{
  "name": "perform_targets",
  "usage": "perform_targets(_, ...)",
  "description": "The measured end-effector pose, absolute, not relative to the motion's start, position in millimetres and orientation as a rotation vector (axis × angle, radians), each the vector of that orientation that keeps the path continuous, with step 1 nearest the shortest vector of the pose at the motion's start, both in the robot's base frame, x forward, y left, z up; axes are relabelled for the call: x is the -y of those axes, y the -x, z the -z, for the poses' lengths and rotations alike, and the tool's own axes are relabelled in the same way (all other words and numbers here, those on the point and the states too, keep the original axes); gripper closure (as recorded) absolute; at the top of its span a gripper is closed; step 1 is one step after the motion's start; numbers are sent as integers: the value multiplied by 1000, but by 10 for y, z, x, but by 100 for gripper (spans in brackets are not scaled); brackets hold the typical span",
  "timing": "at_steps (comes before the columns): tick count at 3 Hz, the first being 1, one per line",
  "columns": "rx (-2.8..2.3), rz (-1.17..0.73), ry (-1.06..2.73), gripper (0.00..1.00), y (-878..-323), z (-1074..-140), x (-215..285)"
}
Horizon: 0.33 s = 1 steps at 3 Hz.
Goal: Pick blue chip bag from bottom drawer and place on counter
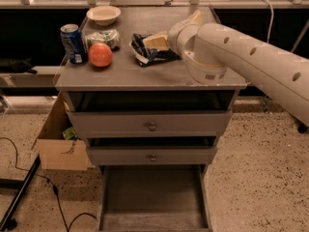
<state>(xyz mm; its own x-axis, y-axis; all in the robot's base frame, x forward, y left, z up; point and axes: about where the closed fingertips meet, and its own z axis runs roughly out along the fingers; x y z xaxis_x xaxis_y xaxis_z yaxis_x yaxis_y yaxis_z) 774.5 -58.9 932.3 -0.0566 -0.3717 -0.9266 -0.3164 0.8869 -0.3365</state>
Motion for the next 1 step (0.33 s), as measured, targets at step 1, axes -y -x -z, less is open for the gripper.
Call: perform_targets(1, -1654, 49, 539, 0, -7745, -9323, 589)
